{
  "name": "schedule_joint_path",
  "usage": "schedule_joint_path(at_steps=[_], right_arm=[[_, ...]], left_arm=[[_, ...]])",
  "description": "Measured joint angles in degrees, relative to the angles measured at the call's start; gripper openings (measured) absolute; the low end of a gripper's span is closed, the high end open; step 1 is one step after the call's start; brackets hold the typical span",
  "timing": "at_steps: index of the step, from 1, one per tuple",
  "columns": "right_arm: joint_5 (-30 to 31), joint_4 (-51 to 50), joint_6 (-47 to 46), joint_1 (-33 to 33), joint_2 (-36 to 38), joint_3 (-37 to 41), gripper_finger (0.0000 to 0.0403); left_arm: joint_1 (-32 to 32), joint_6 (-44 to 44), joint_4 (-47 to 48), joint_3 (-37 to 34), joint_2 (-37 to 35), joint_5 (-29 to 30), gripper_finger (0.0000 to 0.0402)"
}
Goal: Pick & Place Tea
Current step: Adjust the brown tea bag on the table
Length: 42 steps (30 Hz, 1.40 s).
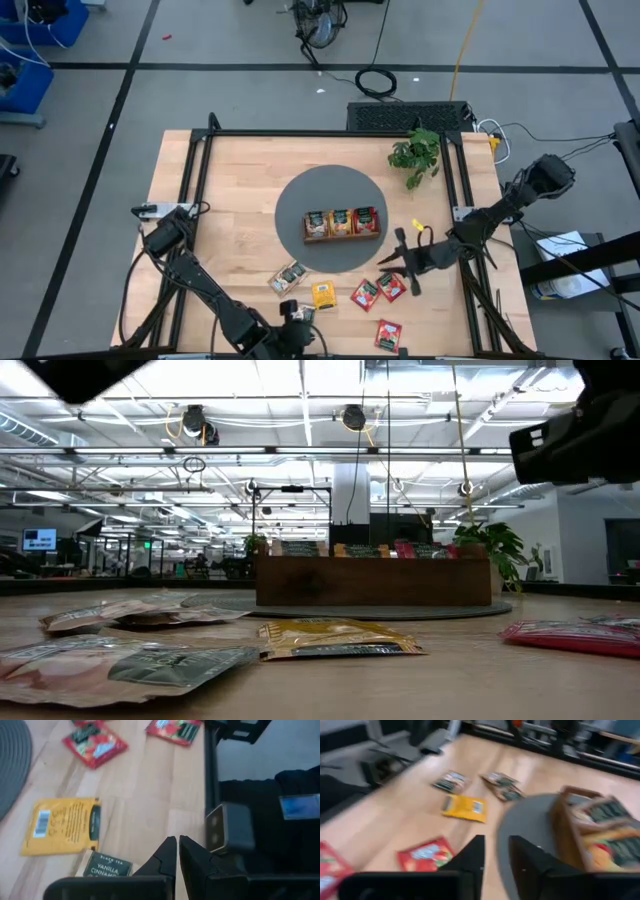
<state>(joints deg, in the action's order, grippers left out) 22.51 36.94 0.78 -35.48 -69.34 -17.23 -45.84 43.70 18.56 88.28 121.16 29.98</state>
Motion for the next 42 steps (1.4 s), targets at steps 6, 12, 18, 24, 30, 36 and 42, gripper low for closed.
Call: schedule_joint_path(at_steps=[6,12,18,24,30,36,42], right_arm=[[1.5,0.6,-0.2,-1.1,-0.3,-0.1,0.0012],[-1.0,1.7,1.6,-2.3,-3.8,-3.3,0.0003],[-3.4,2.8,5.8,-1.6,-15.6,-8.6,0.0006],[-11.1,3.2,7.5,0.8,-26.7,-14.2,0.0001],[-15.1,11.8,9.4,1.3,-31.1,-15.5,0.0001],[-15.0,13.1,9.4,1.4,-31.2,-15.5,0.0001],[-15.1,14.2,9.0,1.4,-31.2,-15.4,0.0001]], left_arm=[[0.6,2.8,1.5,0.0,3.6,-3.9,0.0026],[0.6,6.8,5.2,-0.1,4.6,-4.0,0.0026],[0.6,12.4,12.6,-0.1,4.6,-1.6,0.0026],[0.7,15.9,14.2,-2.0,4.6,0.4,0.0026],[0.7,23.7,13.3,-6.9,4.0,1.9,0.0026],[-0.2,27.6,15.7,-8.8,4.2,4.2,0.0026],[-0.8,31.5,21.1,-9.0,3.3,7.4,0.0026]])
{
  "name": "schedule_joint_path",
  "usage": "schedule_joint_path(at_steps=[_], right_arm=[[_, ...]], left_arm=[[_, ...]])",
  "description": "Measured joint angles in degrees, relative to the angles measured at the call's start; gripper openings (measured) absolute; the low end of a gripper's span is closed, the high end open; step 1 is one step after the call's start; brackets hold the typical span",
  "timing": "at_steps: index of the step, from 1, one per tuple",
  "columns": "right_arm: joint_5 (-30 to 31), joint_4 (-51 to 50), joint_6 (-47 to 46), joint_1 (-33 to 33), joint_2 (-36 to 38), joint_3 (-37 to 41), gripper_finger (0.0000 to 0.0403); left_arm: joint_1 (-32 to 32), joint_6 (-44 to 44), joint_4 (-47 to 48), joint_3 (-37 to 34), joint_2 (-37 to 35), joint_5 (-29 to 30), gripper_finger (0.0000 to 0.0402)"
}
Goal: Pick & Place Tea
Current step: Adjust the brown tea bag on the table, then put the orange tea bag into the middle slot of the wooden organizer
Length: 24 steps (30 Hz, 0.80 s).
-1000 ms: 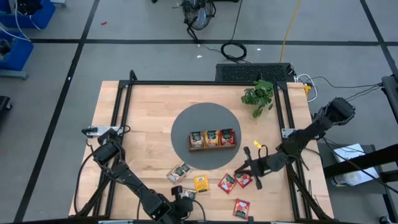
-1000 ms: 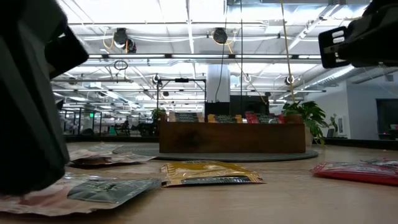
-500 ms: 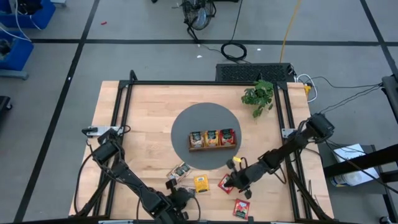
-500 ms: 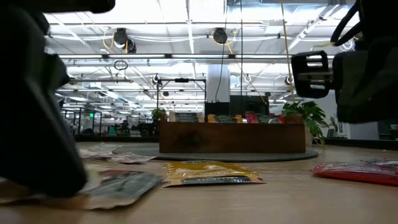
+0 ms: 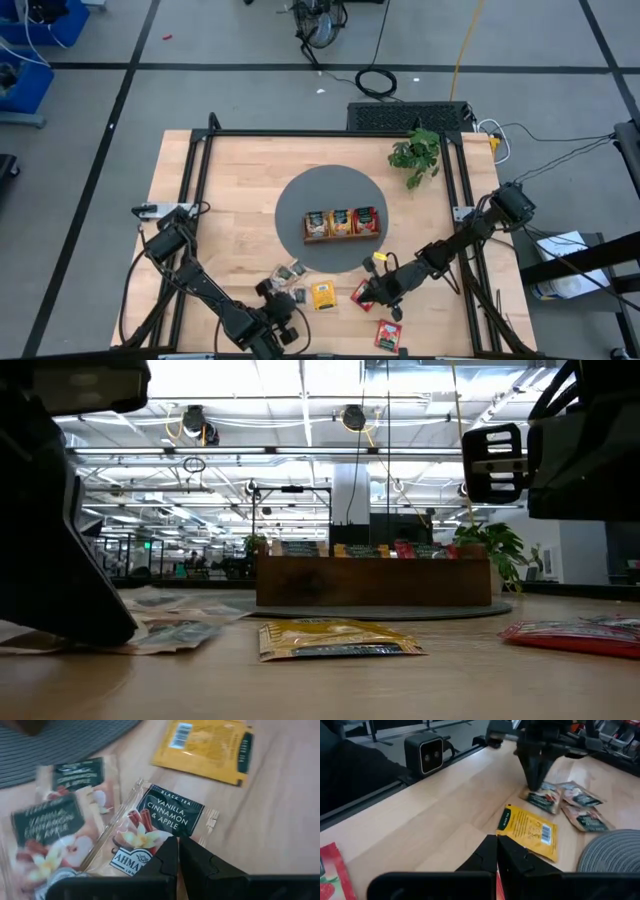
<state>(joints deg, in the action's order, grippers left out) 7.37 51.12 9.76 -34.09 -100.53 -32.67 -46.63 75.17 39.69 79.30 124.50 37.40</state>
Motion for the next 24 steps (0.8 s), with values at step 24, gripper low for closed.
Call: schedule_joint_path(at_steps=[24], right_arm=[[1.4,-0.4,-4.3,3.3,-12.6,-10.6,0.0005]], left_arm=[[4.9,-58.7,-18.7,4.3,-0.7,-2.1,0.0027]])
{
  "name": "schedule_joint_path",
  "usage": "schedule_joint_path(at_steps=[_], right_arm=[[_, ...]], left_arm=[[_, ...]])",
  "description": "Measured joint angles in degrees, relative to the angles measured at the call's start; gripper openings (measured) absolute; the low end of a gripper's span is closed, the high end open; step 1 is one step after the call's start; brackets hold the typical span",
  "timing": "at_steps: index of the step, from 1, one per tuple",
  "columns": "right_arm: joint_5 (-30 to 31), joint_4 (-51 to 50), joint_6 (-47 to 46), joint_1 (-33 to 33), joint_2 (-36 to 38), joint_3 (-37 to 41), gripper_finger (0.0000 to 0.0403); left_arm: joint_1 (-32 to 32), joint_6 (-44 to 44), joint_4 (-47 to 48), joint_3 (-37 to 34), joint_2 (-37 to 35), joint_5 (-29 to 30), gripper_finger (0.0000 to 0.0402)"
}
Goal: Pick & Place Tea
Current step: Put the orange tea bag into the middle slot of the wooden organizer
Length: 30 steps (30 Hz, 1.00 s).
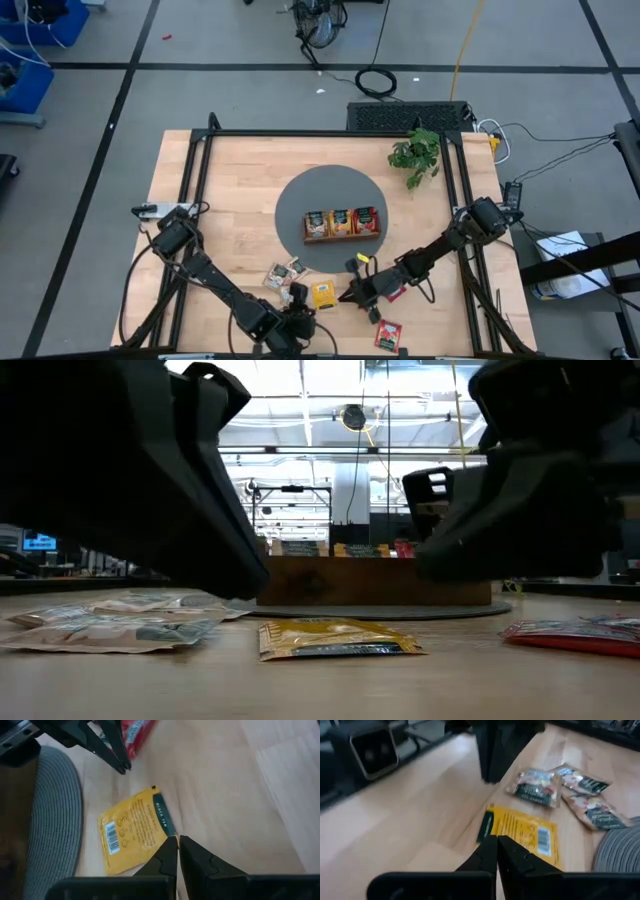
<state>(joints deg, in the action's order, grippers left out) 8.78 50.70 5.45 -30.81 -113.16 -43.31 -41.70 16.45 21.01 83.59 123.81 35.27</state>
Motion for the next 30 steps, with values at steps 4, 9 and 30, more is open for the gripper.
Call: schedule_joint_path(at_steps=[4,9,30], right_arm=[[0.0,-3.6,3.2,0.0,0.0,0.0,0.0020],[1.8,-4.1,4.2,0.3,0.0,0.0,0.0041],[4.5,-8.3,17.5,0.9,0.2,-0.6,0.0144]], left_arm=[[0.7,-1.2,0.2,0.0,0.0,-1.9,0.0027],[2.6,-0.6,-0.1,0.0,0.0,-7.0,0.0027],[5.2,12.7,9.1,0.2,-0.3,-10.1,0.0131]])
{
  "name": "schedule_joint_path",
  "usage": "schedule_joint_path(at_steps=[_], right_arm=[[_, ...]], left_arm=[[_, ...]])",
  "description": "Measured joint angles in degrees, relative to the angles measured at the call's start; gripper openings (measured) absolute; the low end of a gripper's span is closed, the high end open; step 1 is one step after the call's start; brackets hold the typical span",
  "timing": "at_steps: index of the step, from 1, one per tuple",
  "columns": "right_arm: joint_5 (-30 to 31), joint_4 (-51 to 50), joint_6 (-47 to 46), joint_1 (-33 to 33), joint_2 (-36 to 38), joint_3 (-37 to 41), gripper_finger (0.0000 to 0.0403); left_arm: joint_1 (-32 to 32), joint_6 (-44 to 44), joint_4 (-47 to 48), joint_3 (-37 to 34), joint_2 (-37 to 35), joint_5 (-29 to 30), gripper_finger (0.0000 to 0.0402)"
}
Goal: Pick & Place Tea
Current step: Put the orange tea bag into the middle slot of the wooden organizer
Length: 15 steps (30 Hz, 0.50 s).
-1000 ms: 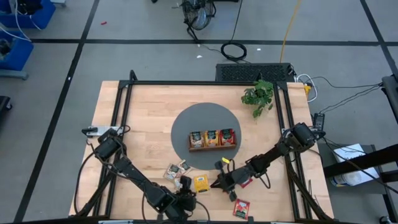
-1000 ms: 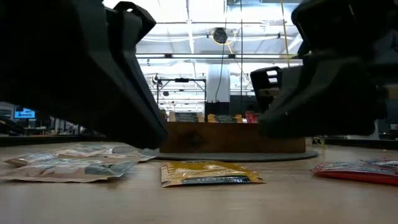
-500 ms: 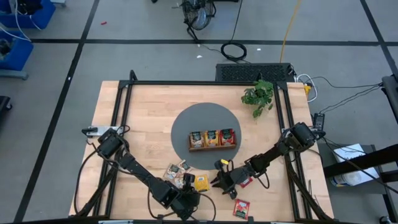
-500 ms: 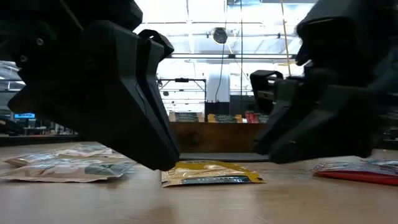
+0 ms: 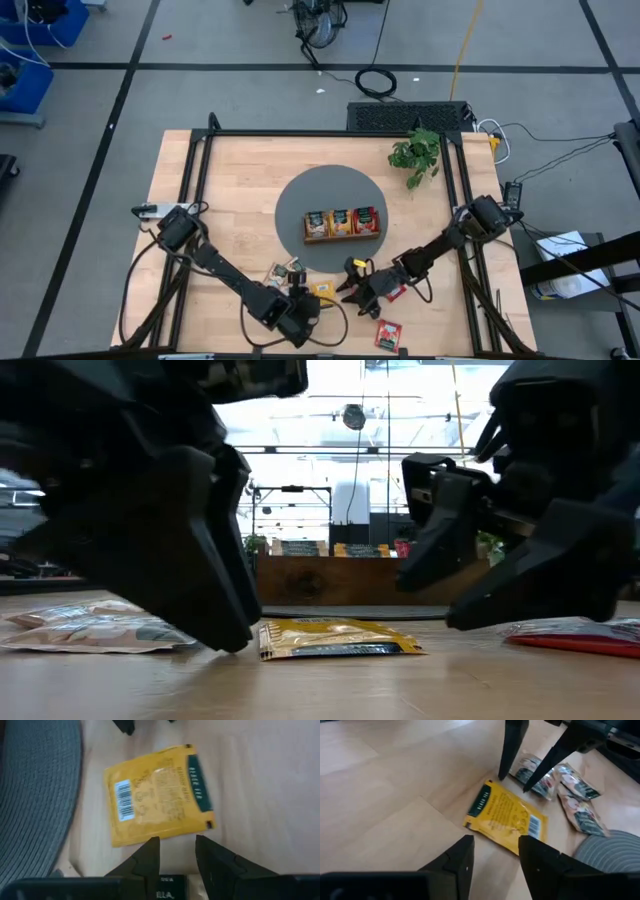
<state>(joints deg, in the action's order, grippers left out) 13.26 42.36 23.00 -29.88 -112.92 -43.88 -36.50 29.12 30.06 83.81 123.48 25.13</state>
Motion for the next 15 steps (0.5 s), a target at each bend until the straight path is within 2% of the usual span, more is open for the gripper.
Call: schedule_joint_path(at_steps=[7,15], right_arm=[[-5.1,-4.1,-1.8,3.2,0.0,0.0,0.0148],[-5.8,-6.6,-3.1,3.6,0.0,0.0,0.0148]], left_arm=[[2.3,0.6,0.7,0.0,-0.1,-3.5,0.0131],[3.9,-2.9,-1.5,0.0,-0.1,-4.1,0.0131]])
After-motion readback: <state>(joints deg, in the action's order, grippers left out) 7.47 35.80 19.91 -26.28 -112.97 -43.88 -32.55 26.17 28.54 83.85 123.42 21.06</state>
